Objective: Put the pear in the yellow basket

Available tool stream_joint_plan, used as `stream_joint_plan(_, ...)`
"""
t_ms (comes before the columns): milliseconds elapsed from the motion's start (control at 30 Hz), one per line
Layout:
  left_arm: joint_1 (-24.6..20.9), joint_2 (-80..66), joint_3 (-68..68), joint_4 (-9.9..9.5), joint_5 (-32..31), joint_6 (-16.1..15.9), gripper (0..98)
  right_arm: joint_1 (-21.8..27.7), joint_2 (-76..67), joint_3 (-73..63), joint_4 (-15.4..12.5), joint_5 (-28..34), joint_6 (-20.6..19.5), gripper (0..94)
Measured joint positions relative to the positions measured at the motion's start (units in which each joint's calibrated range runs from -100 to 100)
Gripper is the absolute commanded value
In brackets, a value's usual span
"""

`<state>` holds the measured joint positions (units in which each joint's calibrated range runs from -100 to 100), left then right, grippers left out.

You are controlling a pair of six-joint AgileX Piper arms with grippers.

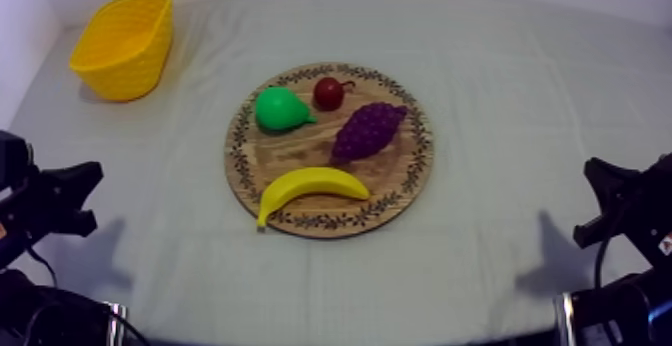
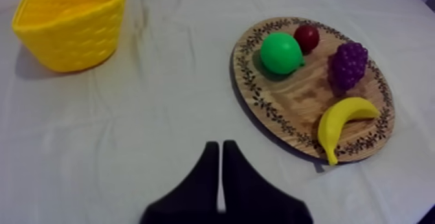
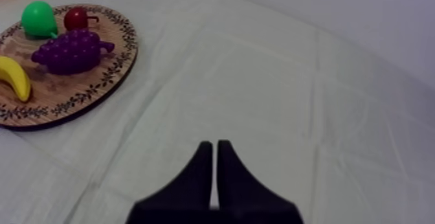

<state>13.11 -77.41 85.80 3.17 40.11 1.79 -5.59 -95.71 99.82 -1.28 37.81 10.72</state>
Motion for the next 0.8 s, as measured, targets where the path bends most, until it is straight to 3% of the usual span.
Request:
stream_joint_plan(267, 0.43, 16.41, -13.99, 1.49, 9.22, 1.28, 0.0, 0.0, 0.0, 0.0, 0.0, 0.0, 0.0, 0.4)
stream_joint_plan(533, 1.14, 33.82, -30.05, 4.82, 20.42, 2.52, 0.0, 0.0, 0.0, 0.0, 0.0, 0.0, 0.0, 0.4)
stream_joint_plan(633, 2.35, 40.12, -35.43, 4.47, 23.74, 3.15, 0.0, 0.0, 0.0, 0.0, 0.0, 0.0, 0.0, 0.4)
stream_joint_plan(800, 4.9, 50.23, -44.98, 1.97, 29.9, 4.67, 0.0, 0.0, 0.0, 0.0, 0.0, 0.0, 0.04, 0.4)
